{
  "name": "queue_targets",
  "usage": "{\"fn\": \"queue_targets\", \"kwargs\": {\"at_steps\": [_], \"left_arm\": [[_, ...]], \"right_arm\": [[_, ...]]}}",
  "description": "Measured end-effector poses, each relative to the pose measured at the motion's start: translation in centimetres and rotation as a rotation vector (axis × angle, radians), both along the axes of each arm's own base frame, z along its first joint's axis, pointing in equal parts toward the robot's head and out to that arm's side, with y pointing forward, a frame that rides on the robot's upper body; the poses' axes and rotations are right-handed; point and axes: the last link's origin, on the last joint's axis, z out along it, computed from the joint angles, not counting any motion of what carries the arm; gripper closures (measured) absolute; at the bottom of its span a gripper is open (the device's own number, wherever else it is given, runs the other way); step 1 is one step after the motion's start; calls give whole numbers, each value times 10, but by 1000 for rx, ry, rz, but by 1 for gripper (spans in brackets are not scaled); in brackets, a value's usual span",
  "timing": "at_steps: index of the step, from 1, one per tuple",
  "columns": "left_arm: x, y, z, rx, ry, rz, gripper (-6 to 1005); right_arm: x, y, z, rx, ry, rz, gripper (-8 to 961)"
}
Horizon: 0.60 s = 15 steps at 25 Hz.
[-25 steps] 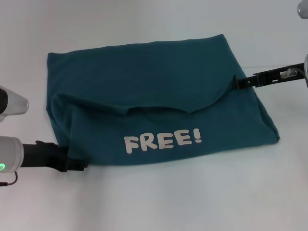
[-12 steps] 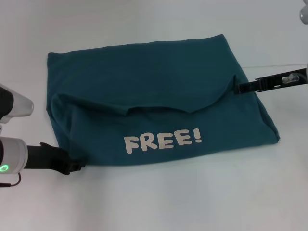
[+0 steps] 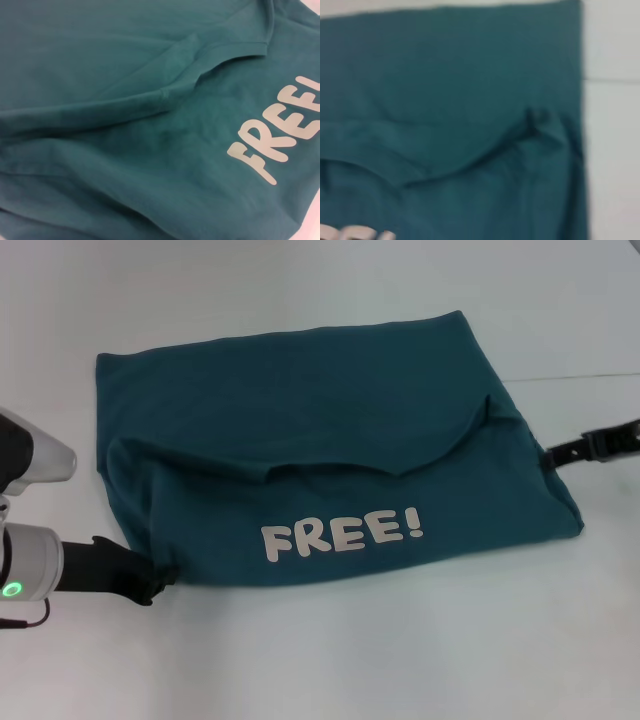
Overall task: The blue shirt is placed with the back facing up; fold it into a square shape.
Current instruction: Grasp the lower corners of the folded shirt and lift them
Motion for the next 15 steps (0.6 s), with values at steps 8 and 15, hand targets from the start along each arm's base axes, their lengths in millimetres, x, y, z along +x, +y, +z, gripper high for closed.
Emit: {"fn": "queue_targets", "kwargs": {"at_steps": [8, 15], "left_arm": [[3, 1, -2, -9, 3, -8, 979], [3, 1, -2, -12, 6, -8, 976]], "right_arm": [[15, -11, -2, -28, -101, -128, 49], [14, -17, -20, -72, -92, -105, 75]]}}
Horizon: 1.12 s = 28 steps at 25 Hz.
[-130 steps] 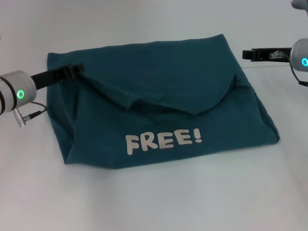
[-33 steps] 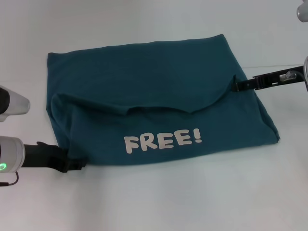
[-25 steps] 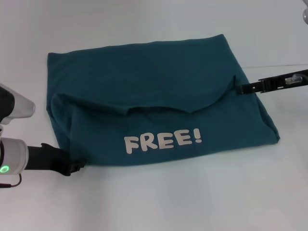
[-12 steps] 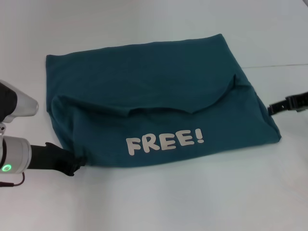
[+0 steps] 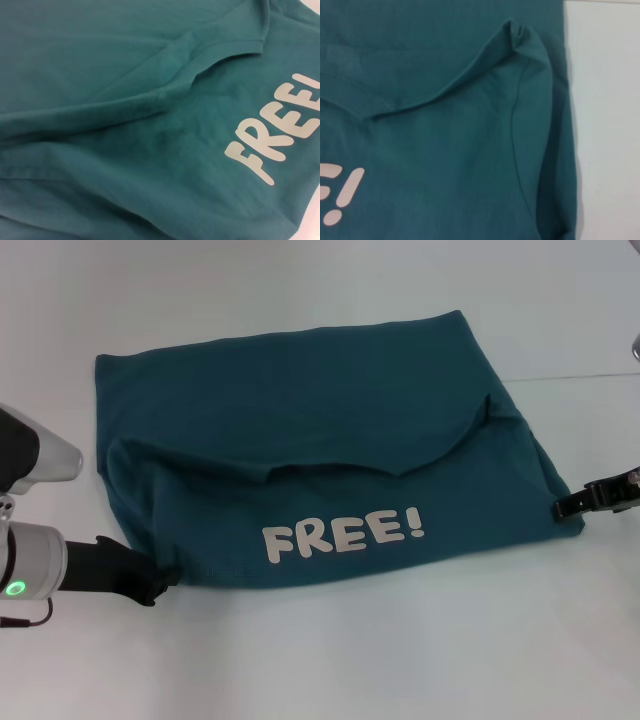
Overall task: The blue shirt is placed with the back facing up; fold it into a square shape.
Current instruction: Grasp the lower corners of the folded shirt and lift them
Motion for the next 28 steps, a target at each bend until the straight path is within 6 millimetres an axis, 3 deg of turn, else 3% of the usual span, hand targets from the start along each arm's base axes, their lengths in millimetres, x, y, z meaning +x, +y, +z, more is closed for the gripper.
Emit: {"fn": "queue_targets", "kwargs": {"at_steps": [20, 28], "left_arm": [[4, 1, -1, -12, -4, -7, 965], [4, 1, 0, -11, -8, -7, 961]], "right_arm": [[16, 3, -27, 1, 76, 7, 149], [18, 2, -26, 8, 88, 8, 524]]}}
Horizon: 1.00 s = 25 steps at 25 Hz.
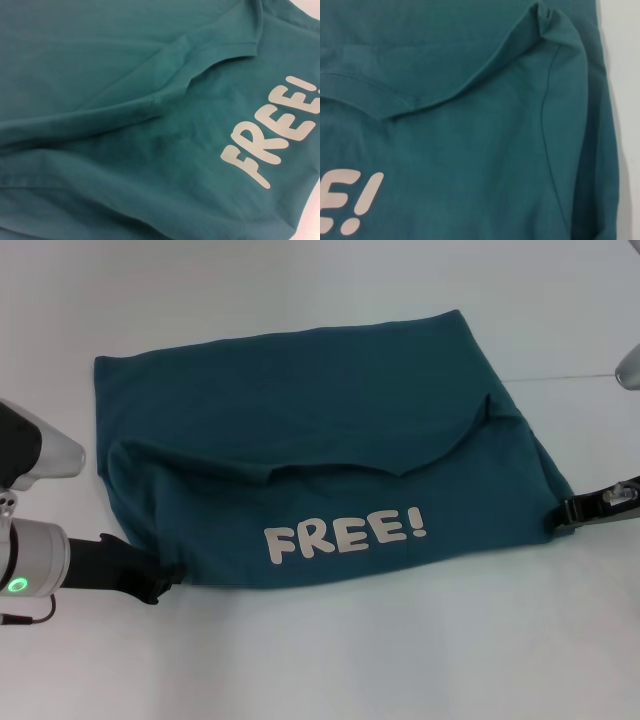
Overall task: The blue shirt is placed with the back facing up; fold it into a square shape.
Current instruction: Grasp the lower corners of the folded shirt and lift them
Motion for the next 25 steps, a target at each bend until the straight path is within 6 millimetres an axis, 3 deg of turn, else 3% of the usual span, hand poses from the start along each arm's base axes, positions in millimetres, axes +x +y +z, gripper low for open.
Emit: {"fn": "queue_targets", "kwargs": {"at_steps": [3, 11, 16, 25], "left_arm": [[0, 0, 0, 0, -1, 1, 959], [5, -3, 3, -35, -37, 29, 955], [16, -4, 12, -96, -82, 89, 953], [19, -14, 38, -199, -95, 239, 948]], "right_arm": [[0, 0, 1, -1, -3, 6, 648], [-10, -3, 8, -42, 1, 32, 865], [-30, -15, 14, -169, 15, 63, 883], [-40, -39, 19, -356, 23, 55, 884]]}}
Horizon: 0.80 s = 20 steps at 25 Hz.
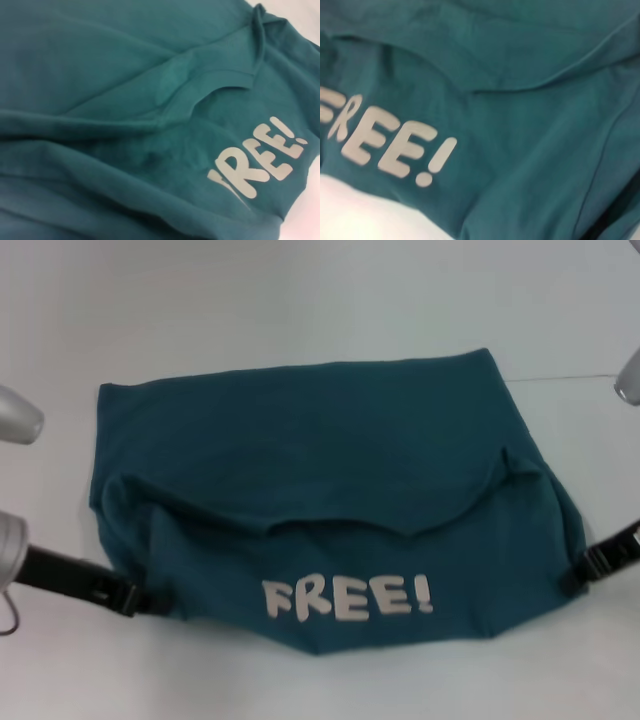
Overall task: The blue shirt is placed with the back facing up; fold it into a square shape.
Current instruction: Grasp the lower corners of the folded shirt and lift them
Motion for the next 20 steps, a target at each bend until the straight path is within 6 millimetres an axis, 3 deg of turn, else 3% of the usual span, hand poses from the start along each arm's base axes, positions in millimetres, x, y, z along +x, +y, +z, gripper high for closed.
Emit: {"fn": "queue_targets", "kwargs": {"at_steps": [12, 20], "left_arm": [[-21, -42, 8, -204, 43, 204, 941], [-30, -64, 7, -283, 56, 259, 937]], "right_arm": [[-2, -47, -4, -291, 67, -46, 884], [17, -62, -1, -326, 32, -96, 885]]}}
